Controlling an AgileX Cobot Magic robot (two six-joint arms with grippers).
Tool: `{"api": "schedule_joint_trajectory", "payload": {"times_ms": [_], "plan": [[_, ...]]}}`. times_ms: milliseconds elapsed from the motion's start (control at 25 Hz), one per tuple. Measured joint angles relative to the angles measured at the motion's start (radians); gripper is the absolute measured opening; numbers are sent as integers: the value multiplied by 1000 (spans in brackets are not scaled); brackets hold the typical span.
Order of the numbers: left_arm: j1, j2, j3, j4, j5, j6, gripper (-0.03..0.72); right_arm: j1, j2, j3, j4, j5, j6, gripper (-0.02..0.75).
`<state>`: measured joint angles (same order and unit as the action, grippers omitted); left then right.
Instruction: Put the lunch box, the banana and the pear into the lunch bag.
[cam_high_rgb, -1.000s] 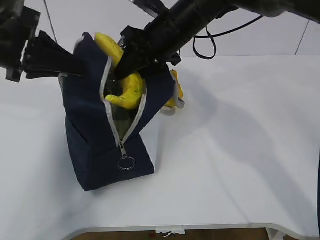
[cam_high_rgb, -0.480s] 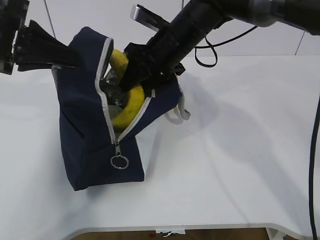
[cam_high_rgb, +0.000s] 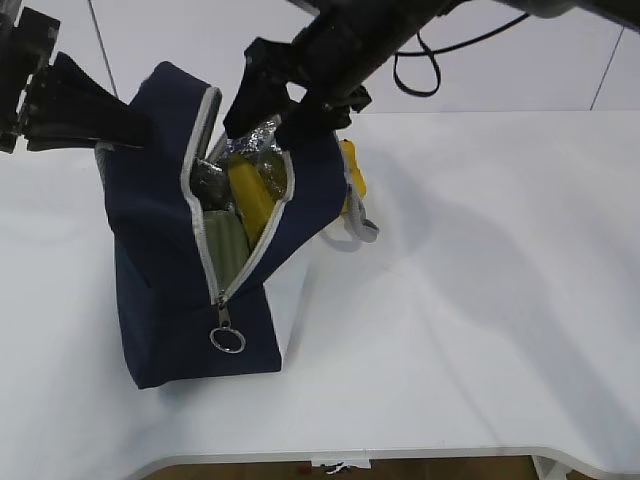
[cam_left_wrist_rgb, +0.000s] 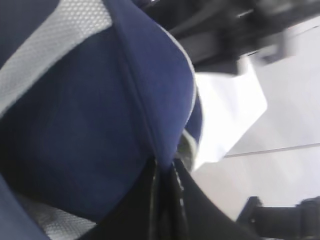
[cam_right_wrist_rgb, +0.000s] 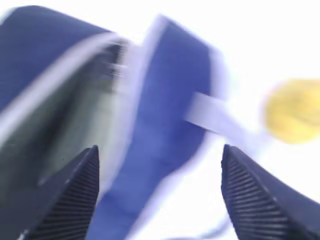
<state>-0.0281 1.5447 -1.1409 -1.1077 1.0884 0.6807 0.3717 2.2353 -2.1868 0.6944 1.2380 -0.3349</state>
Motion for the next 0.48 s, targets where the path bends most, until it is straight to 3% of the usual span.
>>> {"api": "schedule_joint_trajectory", "payload": {"times_ms": [160, 480], "plan": [[0, 0, 0, 51, -28, 0, 0, 0, -52, -29, -78, 0, 21, 571], [0, 0, 0, 195, -35, -61, 0, -15, -72, -35, -382, 9, 196, 559]]}}
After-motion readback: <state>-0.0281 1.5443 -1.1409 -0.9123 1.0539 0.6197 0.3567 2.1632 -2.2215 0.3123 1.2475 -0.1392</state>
